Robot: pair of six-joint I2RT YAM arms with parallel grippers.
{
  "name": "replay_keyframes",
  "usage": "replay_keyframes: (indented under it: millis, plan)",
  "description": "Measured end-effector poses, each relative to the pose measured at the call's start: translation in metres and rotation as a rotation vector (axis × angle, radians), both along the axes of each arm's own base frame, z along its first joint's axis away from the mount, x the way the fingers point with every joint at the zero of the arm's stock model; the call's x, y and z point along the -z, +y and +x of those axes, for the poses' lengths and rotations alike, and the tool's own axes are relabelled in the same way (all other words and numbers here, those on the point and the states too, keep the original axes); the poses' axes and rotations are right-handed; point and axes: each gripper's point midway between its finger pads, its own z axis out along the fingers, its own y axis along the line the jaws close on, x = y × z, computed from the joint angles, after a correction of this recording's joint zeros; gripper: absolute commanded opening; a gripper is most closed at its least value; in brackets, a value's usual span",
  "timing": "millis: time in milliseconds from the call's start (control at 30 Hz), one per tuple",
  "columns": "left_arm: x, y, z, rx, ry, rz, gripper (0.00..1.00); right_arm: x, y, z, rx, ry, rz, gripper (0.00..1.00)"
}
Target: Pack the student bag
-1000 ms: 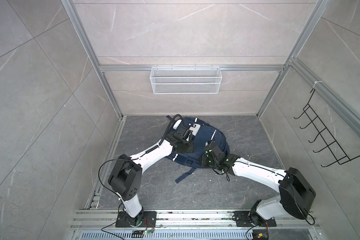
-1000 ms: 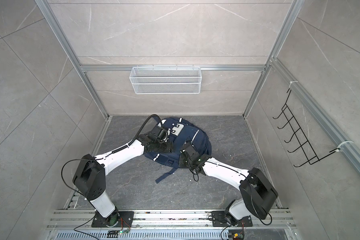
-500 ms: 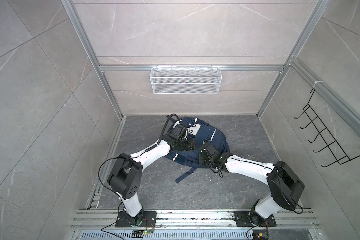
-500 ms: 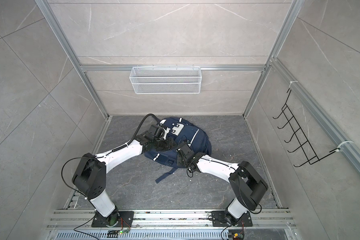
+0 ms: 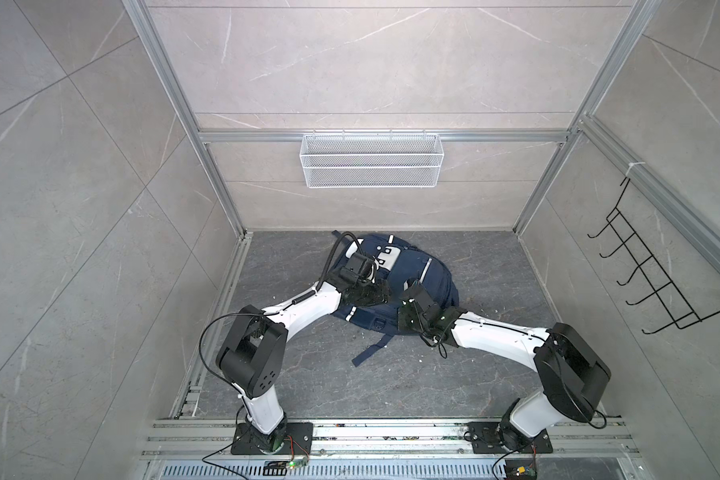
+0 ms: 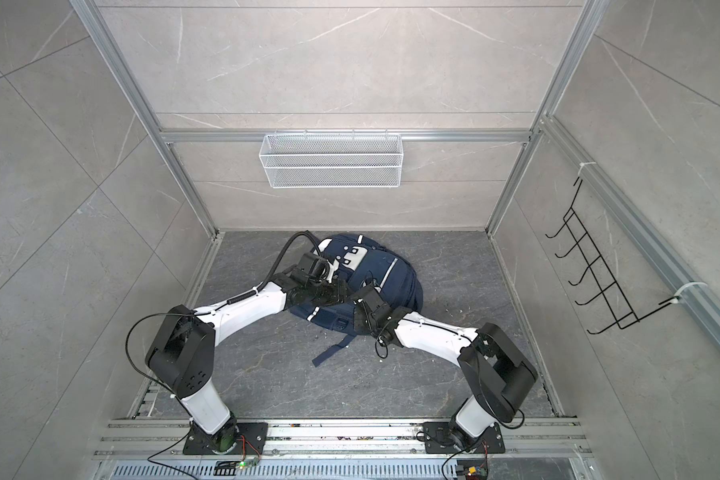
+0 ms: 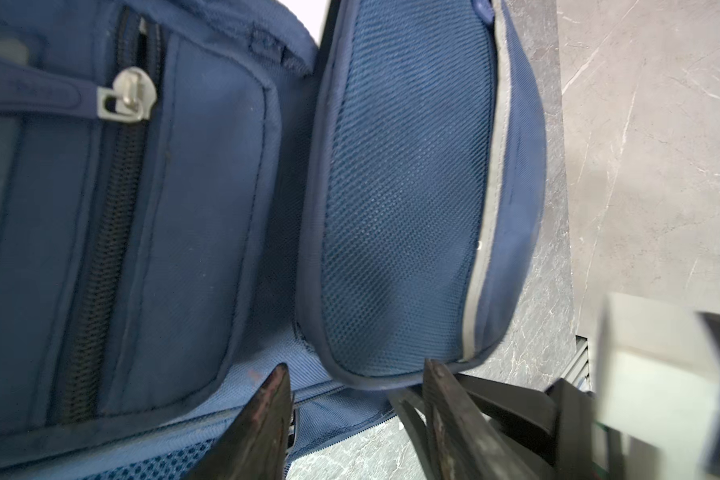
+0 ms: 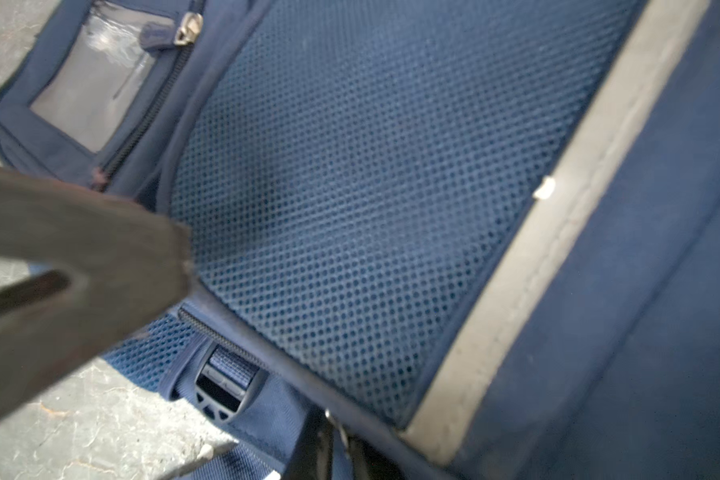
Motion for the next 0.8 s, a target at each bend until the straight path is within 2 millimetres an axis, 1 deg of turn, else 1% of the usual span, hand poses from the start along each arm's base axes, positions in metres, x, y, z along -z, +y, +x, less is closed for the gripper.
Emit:
replay_keyframes:
  millis: [100,200,467,633,667,800]
  plan:
    - [0.005,0.001,-0.002,-0.005,0.013,-0.002,0.54,-0.006,-0.001,-0.003,-0.010,-0.009,0.012,0.04]
    - [0.010,0.001,-0.005,-0.006,0.027,-0.011,0.54,-0.010,-0.002,-0.008,-0.021,-0.008,0.026,0.03]
    - [0.012,-0.004,-0.007,-0.013,0.047,-0.061,0.54,-0.010,-0.001,-0.020,-0.057,0.043,0.044,0.01]
    - [0.012,-0.011,-0.006,-0.019,0.060,-0.101,0.47,-0.009,0.004,-0.030,-0.096,0.088,0.069,0.01]
    - [0.013,-0.011,-0.006,-0.021,0.064,-0.102,0.44,-0.009,0.005,-0.032,-0.102,0.094,0.074,0.01]
    - [0.017,-0.011,-0.004,-0.039,0.082,-0.103,0.14,-0.010,0.006,-0.037,-0.122,0.118,0.091,0.01]
